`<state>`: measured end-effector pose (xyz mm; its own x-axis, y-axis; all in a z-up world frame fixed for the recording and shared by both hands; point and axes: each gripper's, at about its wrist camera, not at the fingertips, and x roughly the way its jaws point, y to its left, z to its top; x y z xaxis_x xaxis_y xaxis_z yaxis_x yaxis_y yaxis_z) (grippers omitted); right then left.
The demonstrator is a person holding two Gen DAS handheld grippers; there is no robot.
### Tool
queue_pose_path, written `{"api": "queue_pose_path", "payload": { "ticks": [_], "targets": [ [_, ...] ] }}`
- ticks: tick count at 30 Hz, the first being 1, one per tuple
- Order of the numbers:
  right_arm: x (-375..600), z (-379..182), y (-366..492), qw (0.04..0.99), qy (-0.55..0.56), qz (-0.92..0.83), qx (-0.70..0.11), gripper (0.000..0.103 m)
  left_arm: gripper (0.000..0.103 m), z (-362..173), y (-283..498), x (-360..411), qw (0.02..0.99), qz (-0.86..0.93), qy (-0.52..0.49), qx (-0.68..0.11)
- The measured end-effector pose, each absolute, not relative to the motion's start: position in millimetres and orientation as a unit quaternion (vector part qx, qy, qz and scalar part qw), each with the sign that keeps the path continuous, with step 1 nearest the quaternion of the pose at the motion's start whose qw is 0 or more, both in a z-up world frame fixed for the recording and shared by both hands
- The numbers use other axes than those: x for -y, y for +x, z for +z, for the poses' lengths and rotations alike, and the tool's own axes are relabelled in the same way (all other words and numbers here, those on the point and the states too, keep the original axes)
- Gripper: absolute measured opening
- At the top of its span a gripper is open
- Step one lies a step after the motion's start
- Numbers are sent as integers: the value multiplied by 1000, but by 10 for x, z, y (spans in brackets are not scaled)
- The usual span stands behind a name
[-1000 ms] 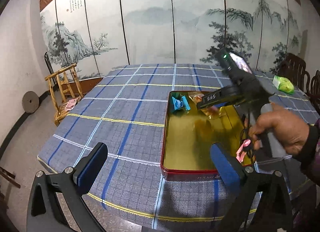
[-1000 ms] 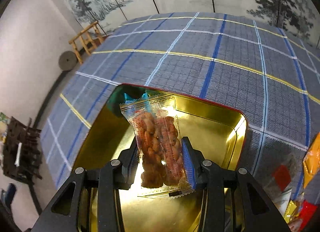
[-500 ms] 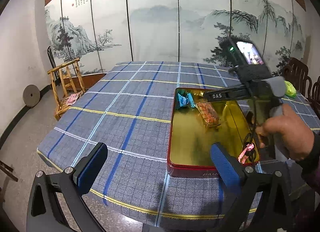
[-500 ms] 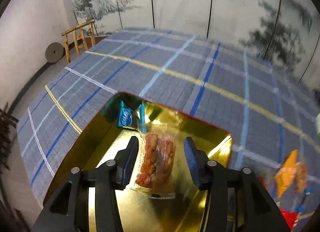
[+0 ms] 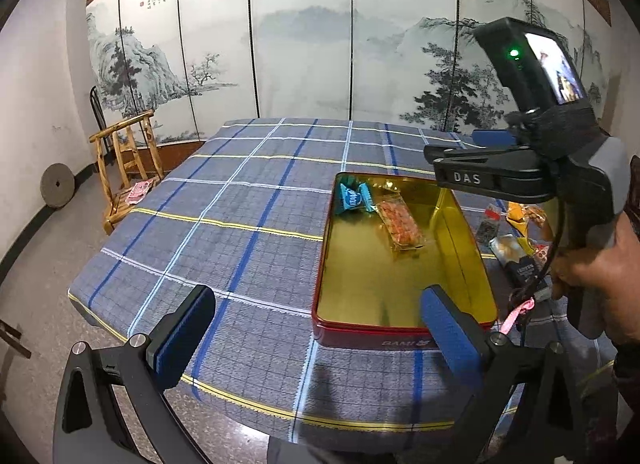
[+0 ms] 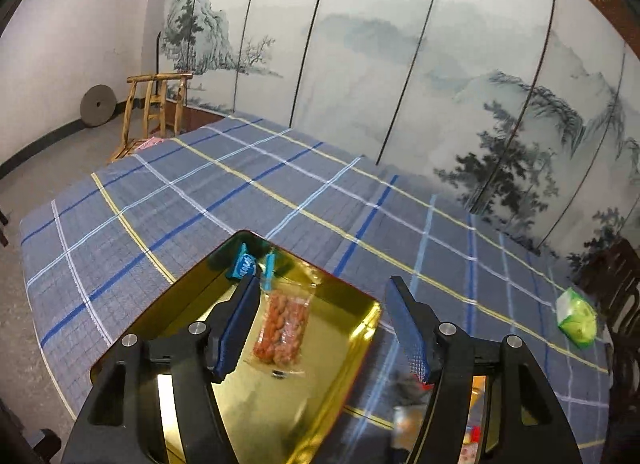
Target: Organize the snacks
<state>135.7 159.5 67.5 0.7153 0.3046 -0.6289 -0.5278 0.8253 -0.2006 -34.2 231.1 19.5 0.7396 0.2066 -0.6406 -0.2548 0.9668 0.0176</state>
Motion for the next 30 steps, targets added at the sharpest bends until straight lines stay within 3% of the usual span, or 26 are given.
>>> {"api": "queue_pose_path", "payload": {
  "ticks": [20, 30],
  "targets": [
    [-440, 928, 1163, 935, -129, 162, -288, 66, 102, 327, -209, -1503, 936, 67, 26, -346],
    [481, 711, 1158, 940, -92, 108, -310, 71, 102, 347, 2, -934, 929, -8, 55, -366]
  ]
}}
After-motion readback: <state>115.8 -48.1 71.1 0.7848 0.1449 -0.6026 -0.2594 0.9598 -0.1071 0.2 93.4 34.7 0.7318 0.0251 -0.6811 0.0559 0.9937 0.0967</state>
